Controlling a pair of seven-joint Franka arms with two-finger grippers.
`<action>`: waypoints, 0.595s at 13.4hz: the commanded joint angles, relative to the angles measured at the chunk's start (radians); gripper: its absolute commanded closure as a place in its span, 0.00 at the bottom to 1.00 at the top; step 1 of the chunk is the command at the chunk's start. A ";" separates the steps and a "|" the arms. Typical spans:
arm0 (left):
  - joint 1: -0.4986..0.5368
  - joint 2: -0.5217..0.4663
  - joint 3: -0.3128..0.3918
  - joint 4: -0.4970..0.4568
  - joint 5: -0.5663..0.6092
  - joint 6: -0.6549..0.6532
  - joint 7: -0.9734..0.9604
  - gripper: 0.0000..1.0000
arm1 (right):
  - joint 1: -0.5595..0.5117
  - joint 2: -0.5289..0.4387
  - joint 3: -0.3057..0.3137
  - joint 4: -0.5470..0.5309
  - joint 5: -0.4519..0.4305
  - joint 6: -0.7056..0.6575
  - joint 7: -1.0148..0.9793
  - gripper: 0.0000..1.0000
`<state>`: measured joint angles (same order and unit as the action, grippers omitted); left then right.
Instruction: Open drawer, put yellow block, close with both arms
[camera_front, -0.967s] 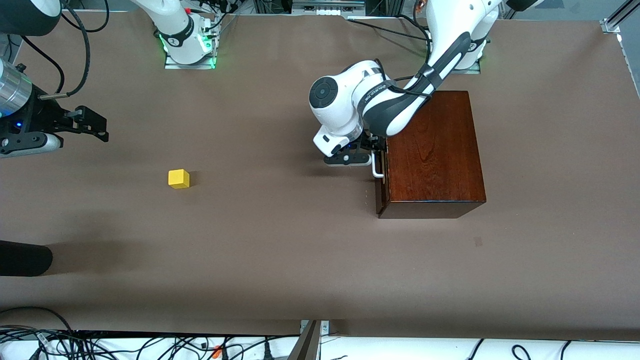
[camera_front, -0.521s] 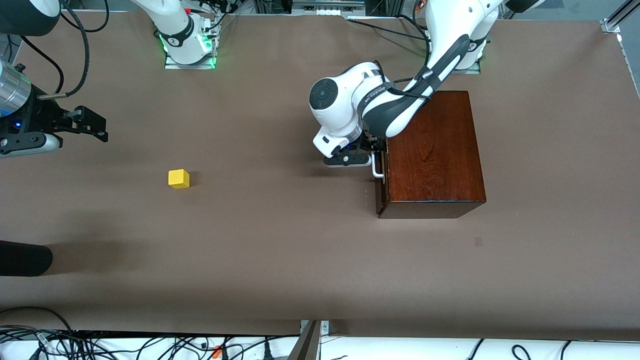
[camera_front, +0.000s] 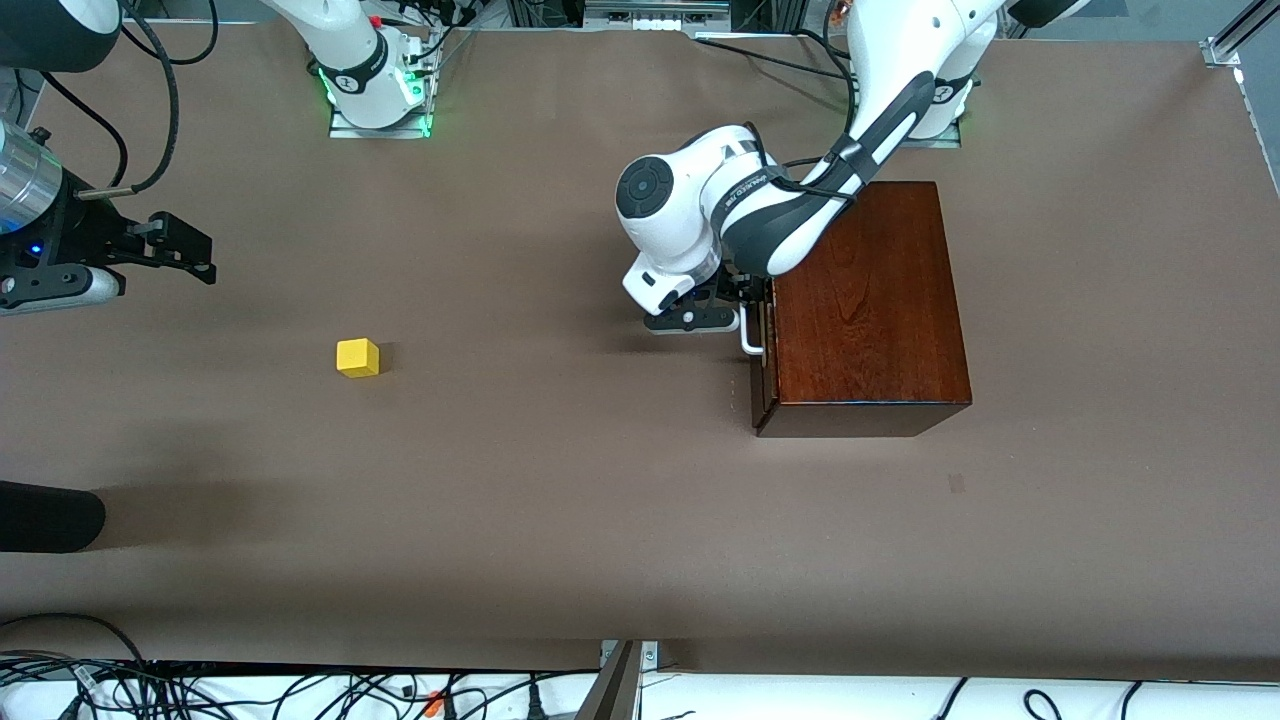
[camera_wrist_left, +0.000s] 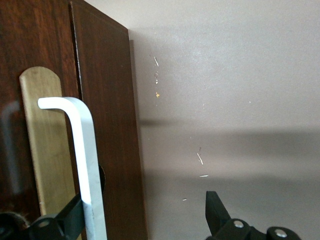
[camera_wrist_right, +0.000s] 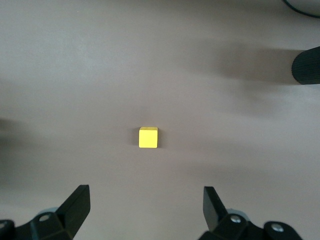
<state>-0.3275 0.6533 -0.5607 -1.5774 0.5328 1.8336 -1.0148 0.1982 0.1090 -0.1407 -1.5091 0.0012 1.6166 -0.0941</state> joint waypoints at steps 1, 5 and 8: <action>-0.034 0.012 0.001 0.014 0.023 0.033 -0.047 0.00 | -0.006 0.005 0.003 0.021 -0.004 -0.009 0.002 0.00; -0.054 0.026 0.001 0.040 0.012 0.033 -0.062 0.00 | -0.006 0.008 0.003 0.021 -0.004 -0.017 0.004 0.00; -0.068 0.042 -0.001 0.060 0.009 0.033 -0.088 0.00 | -0.011 0.008 -0.002 0.018 -0.004 -0.021 0.001 0.00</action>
<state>-0.3618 0.6555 -0.5536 -1.5686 0.5409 1.8566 -1.0638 0.1973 0.1099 -0.1427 -1.5091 0.0012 1.6150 -0.0939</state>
